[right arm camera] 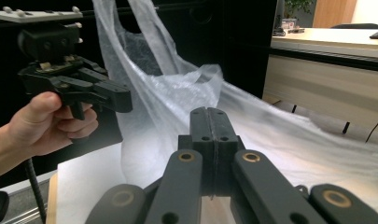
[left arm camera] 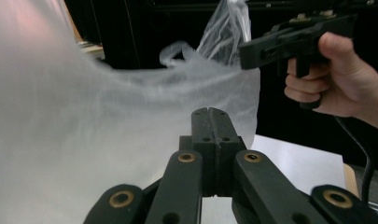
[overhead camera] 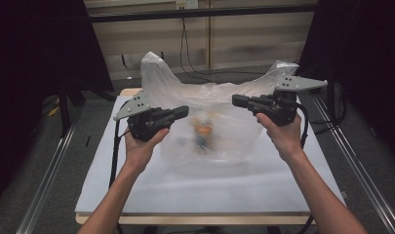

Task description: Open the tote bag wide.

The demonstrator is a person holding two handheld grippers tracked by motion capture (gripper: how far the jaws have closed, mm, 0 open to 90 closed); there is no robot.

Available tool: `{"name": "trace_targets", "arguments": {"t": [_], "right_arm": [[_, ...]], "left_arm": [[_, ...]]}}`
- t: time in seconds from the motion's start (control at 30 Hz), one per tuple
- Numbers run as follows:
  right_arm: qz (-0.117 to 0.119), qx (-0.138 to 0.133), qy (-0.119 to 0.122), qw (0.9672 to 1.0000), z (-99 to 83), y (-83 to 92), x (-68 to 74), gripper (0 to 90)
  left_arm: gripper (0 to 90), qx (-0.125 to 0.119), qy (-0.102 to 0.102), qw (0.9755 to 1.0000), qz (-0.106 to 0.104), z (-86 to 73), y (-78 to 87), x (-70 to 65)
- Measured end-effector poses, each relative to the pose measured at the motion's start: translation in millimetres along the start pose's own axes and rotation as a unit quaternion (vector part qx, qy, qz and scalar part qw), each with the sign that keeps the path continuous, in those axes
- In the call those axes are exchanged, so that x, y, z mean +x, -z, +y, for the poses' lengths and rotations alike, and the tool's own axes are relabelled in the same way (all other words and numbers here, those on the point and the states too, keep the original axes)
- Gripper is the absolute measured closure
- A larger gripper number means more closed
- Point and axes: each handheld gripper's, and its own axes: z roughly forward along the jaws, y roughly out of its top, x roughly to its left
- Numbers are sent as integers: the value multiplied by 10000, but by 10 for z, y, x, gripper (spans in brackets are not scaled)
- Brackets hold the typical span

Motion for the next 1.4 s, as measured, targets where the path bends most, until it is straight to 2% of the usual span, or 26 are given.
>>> {"name": "trace_targets", "arguments": {"t": [0.03,0.07,0.17,0.2,0.27,0.3,0.37,0.4,0.43,0.5,0.57,0.63,0.77,0.8,0.83,0.87,0.9,0.93,1.0,1.13,1.23,1.3,1.4], "right_arm": [[-26,32,0,10000,20,-8,-12,900],[-157,58,3,9999,65,-27,-29,900],[-216,86,18,9997,141,-50,-60,900],[-228,87,17,9997,162,-58,-75,900],[-270,111,31,9996,182,-69,-87,900],[-305,135,38,9994,212,-92,-110,900],[-340,119,7,9994,235,-110,-119,900],[-348,123,-3,9993,245,-122,-124,900],[-362,158,1,9992,257,-137,-129,900],[-379,188,28,9991,286,-159,-134,900],[-395,182,22,9991,308,-180,-143,900],[-402,197,15,9990,313,-192,-154,900],[-455,338,21,9984,299,-285,-178,900],[-455,338,21,9984,299,-285,-178,900],[-467,387,39,9982,293,-311,-174,900],[-508,525,66,9973,279,-370,-181,900],[-504,556,31,9972,268,-398,-193,900],[-495,581,-4,9971,255,-425,-207,900],[-511,609,-6,9968,241,-450,-218,900],[-492,714,-28,9962,166,-539,-227,900],[-521,893,-27,9946,63,-629,-233,900],[-529,954,-46,9940,7,-662,-246,900],[-522,1015,-95,9934,-49,-689,-269,900]], "left_arm": [[900,-24,-17,10000,6,35,-7,2],[900,-93,-9,10000,20,108,-20,1],[900,-193,27,9998,13,183,-38,-2],[900,-171,-49,9998,4,224,-42,10],[900,-182,-64,9998,40,299,-60,26],[900,-242,-49,9997,83,363,-77,58],[900,-296,-4,9995,107,387,-87,71],[900,-280,-63,9993,239,411,-85,89],[900,-316,8,9991,292,438,-93,145],[900,-293,67,9992,281,450,-109,174],[900,-300,202,9989,293,485,-130,275],[900,-267,242,9987,363,493,-142,295],[900,164,306,9979,551,455,-242,397],[900,164,306,9979,551,455,-242,397],[900,244,286,9972,641,440,-261,416],[900,279,341,9971,616,420,-284,441],[900,418,351,9962,683,386,-327,477],[900,418,351,9962,683,386,-327,477],[900,613,315,9950,724,350,-381,510],[900,908,324,9930,683,249,-469,551],[900,920,405,9931,612,153,-499,582],[900,1089,400,9915,584,49,-530,588],[900,1121,464,9911,550,-17,-543,600]]}}
